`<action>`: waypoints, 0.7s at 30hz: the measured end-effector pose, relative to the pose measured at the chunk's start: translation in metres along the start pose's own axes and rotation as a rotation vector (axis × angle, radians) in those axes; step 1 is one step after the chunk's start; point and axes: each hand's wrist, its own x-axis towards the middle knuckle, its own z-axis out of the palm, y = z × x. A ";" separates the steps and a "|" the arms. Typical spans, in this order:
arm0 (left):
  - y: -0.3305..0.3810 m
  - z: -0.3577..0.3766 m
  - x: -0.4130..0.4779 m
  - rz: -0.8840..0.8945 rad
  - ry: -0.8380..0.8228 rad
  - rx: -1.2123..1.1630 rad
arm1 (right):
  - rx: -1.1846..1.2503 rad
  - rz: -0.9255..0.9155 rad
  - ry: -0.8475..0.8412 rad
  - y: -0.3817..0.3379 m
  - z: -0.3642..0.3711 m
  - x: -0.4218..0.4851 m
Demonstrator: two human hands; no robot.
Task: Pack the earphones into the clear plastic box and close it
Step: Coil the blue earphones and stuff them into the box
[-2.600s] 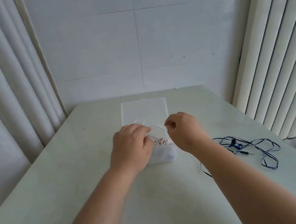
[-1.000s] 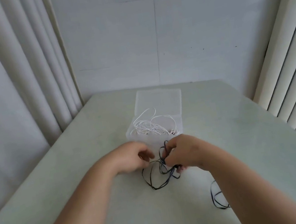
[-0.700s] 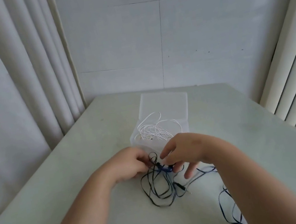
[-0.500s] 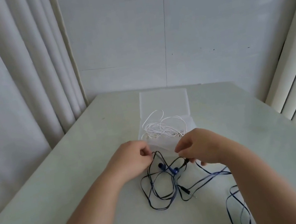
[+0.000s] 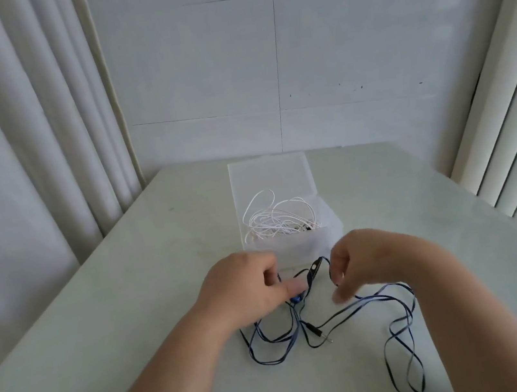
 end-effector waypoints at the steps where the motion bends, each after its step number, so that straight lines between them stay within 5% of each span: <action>1: 0.001 0.001 0.000 0.001 -0.033 0.056 | -0.103 0.024 -0.077 -0.002 0.001 -0.002; 4: -0.003 0.002 0.000 -0.002 -0.080 0.035 | -0.246 0.060 -0.133 -0.006 0.002 -0.005; 11: -0.015 -0.005 0.001 -0.110 0.049 -0.210 | -0.079 0.054 -0.140 -0.009 0.004 -0.003; 15: -0.001 0.000 -0.001 -0.020 0.064 -0.136 | 0.284 -0.061 0.135 0.000 0.000 0.004; 21: 0.004 -0.001 0.006 -0.006 0.334 -0.395 | 0.960 -0.264 0.236 -0.010 -0.010 -0.005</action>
